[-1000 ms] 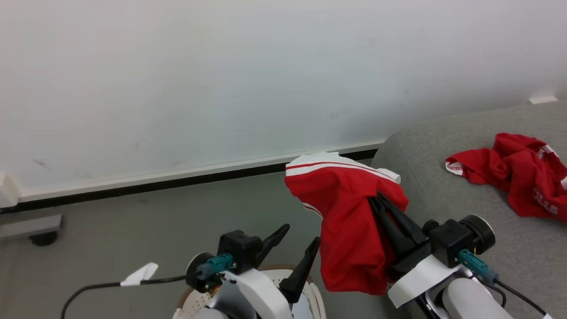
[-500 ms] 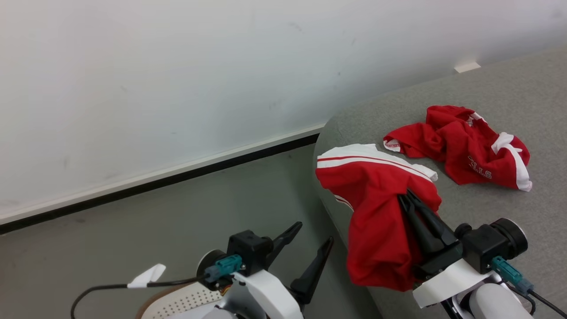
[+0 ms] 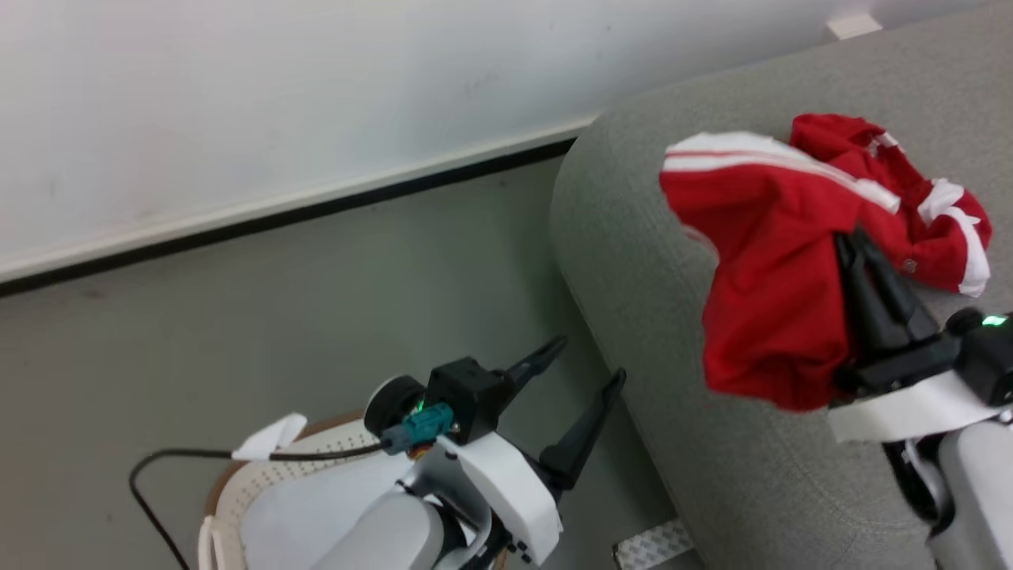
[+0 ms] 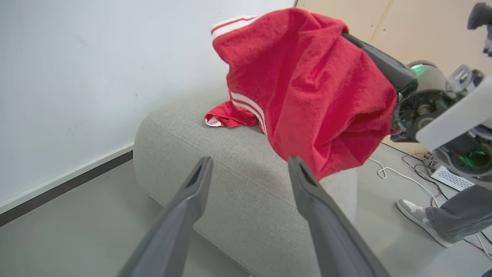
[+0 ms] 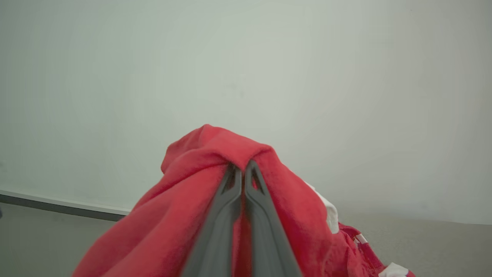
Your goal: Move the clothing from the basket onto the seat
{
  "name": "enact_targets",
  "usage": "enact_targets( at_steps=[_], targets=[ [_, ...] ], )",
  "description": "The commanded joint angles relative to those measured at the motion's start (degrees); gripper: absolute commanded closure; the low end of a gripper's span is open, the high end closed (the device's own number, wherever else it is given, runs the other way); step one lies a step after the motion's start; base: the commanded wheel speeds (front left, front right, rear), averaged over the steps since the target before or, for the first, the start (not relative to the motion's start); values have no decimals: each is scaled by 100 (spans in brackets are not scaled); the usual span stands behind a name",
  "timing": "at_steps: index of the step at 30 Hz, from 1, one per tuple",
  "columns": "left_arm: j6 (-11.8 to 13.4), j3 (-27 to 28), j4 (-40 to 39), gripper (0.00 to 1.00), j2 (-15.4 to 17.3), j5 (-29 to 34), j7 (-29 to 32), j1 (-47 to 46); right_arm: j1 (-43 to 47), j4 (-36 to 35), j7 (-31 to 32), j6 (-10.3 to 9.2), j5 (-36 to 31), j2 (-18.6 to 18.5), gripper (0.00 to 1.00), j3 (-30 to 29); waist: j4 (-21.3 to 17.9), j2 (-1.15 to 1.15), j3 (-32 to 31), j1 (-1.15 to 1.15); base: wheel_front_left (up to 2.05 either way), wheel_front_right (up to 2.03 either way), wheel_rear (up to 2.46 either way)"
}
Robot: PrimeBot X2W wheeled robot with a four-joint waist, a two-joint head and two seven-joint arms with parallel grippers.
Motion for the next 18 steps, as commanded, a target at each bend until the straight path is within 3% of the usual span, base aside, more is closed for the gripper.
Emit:
enact_targets(
  at_steps=[1,6,9,15,18],
  targets=[
    [-23,22,-35,0,64,68,41,-174,-270,-5,-2,-13,10,-35,100,-141,194,0,652,0,0,0,0],
    [-133,40,-105,0,114,180,62,-686,-1274,174,33,-14,3,-227,100,-898,463,0,1454,0,0,0,0],
    [-168,76,-119,0,116,202,35,-898,-1978,361,174,-14,-137,-574,100,-1481,645,0,1771,0,0,0,0],
    [-176,168,-9,0,149,98,-117,-994,-2945,1149,615,-14,-556,-1236,100,-2598,937,0,1992,0,0,0,0],
    [-193,168,42,0,149,63,-194,-956,-3051,1752,755,-14,-913,-1385,100,-3087,1039,0,1980,0,0,0,0]
  ],
)
